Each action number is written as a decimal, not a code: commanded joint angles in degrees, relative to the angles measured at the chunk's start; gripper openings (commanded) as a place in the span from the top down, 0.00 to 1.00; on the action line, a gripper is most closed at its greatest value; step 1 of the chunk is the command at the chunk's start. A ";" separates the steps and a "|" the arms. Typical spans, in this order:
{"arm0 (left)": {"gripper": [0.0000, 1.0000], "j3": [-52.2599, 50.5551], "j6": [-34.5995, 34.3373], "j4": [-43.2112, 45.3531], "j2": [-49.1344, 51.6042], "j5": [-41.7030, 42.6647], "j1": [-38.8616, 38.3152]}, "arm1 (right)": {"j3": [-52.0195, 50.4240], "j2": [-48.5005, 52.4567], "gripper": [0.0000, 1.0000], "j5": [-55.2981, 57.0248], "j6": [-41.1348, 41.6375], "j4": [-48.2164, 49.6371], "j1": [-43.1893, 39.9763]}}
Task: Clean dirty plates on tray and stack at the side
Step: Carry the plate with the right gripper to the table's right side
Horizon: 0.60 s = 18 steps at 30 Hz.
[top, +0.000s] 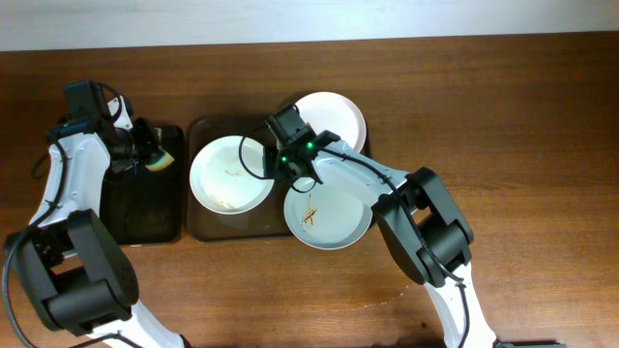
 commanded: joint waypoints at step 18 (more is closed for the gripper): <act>0.99 0.31 0.31 0.22 -0.76 -4.83 -0.07 | 7.13 -12.13 0.96 75.34 -39.47 1.07 14.45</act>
